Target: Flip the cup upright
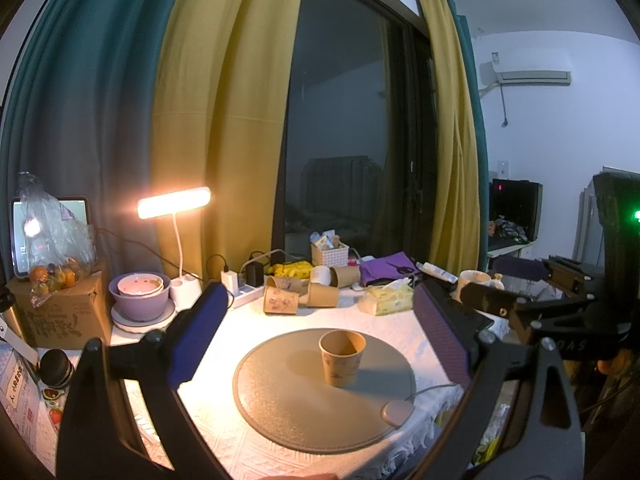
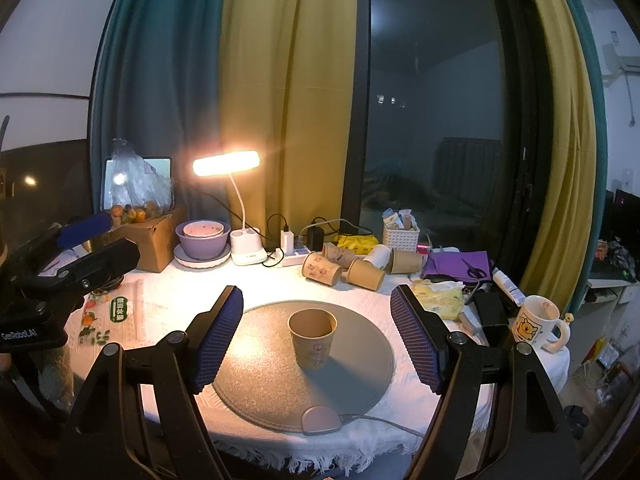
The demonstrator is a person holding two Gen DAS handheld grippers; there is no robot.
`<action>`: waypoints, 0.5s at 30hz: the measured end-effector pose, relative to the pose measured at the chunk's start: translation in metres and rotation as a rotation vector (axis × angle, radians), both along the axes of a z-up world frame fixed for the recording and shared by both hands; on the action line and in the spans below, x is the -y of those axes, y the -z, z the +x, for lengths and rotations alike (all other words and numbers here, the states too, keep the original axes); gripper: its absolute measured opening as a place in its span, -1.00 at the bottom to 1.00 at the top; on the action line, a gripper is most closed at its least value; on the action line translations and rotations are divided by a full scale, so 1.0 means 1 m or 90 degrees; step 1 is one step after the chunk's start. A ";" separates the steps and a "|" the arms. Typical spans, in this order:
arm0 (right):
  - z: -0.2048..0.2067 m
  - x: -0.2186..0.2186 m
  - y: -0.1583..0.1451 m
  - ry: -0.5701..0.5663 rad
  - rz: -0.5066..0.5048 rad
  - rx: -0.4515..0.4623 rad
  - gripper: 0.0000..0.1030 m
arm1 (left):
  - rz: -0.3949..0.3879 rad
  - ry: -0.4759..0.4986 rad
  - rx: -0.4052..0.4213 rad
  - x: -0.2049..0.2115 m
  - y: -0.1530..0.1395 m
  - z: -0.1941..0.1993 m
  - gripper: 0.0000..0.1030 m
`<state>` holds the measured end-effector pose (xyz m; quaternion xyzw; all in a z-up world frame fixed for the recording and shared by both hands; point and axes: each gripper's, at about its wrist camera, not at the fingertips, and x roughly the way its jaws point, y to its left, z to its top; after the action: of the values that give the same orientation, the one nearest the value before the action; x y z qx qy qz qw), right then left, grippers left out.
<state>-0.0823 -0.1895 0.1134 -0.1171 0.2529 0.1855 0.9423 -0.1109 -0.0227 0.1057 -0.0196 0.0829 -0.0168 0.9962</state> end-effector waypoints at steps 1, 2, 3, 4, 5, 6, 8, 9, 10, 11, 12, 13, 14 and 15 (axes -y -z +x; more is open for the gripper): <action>0.001 0.000 0.000 0.000 0.000 -0.001 0.53 | 0.000 0.000 0.000 0.000 0.000 0.000 0.84; 0.001 0.000 0.000 0.000 -0.001 -0.001 0.53 | 0.000 0.000 0.001 0.000 0.000 0.000 0.84; 0.000 0.000 0.000 0.000 -0.001 -0.001 0.53 | 0.000 0.000 0.000 0.000 0.000 0.000 0.84; 0.000 0.000 0.000 0.000 0.000 -0.001 0.53 | 0.000 0.000 0.000 0.000 0.000 0.000 0.84; 0.001 0.000 0.000 -0.001 0.000 -0.001 0.53 | 0.000 0.000 0.000 0.001 0.000 0.000 0.84; 0.000 0.000 0.000 -0.001 -0.001 -0.001 0.53 | 0.000 0.000 0.000 0.000 0.000 0.000 0.84; 0.001 0.000 0.000 0.000 0.000 -0.001 0.53 | 0.000 0.000 0.000 0.002 0.000 -0.001 0.84; 0.000 0.000 0.000 0.000 0.000 -0.001 0.53 | 0.000 0.000 0.000 0.004 -0.001 -0.001 0.84; 0.001 0.000 0.000 0.000 0.000 -0.001 0.53 | 0.000 0.000 0.000 0.005 -0.002 -0.002 0.84; 0.000 0.000 0.000 0.000 0.000 -0.001 0.53 | 0.000 0.000 0.000 0.005 -0.002 -0.002 0.84; 0.000 0.000 0.000 0.000 0.000 -0.001 0.53 | -0.001 0.001 0.000 0.006 -0.002 -0.002 0.84; 0.001 0.000 0.000 0.000 0.000 -0.001 0.53 | -0.001 0.001 0.000 0.006 -0.002 -0.002 0.84; 0.001 0.000 0.000 0.000 0.000 -0.001 0.53 | 0.000 0.001 0.000 0.006 -0.002 -0.002 0.84; 0.000 0.000 0.000 0.000 0.000 -0.001 0.53 | -0.001 0.001 0.000 0.005 -0.001 -0.002 0.84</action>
<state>-0.0820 -0.1896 0.1135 -0.1171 0.2535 0.1855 0.9421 -0.1125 -0.0277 0.1072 -0.0201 0.0830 -0.0175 0.9962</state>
